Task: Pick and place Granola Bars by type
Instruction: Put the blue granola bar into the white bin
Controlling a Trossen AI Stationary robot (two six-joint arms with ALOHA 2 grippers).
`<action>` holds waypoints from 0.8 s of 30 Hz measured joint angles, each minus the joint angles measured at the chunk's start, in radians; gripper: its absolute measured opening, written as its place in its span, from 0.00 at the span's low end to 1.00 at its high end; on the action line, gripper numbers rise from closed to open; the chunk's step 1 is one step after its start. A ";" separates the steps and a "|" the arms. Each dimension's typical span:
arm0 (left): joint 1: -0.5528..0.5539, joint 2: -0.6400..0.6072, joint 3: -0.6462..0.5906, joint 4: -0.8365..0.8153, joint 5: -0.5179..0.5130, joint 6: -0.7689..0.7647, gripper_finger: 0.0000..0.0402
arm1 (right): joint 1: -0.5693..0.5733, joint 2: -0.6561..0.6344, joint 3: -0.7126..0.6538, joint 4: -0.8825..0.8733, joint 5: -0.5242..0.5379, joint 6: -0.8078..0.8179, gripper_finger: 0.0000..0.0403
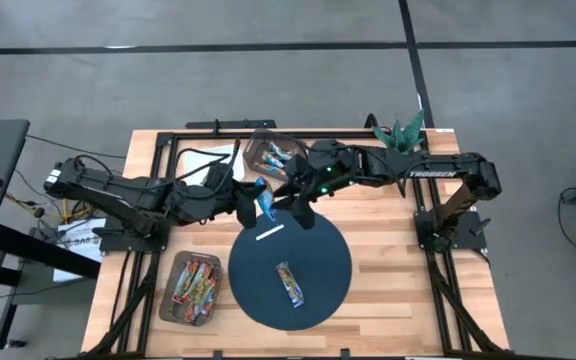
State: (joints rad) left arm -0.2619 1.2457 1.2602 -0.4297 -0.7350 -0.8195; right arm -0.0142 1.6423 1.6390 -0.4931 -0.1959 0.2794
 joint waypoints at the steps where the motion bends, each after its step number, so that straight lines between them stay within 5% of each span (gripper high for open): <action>1: 0.005 0.000 0.000 -0.022 -0.010 -0.008 0.08 | -0.008 -0.002 0.001 -0.020 0.000 0.000 0.44; 8: 0.125 0.000 0.000 -0.258 -0.081 -0.079 0.09 | -0.055 -0.052 0.001 -0.229 0.053 0.000 0.64; 15: 0.352 -0.001 0.000 -0.550 -0.120 -0.143 0.08 | -0.052 -0.128 0.001 -0.290 0.140 0.000 0.64; 24: 0.578 -0.001 0.000 -0.583 -0.109 -0.014 0.12 | -0.036 -0.205 0.001 -0.311 0.228 0.010 0.64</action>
State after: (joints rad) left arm 0.3163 1.2446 1.2602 -1.0128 -0.8441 -0.8338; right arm -0.0505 1.4375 1.6398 -0.8036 0.0323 0.2898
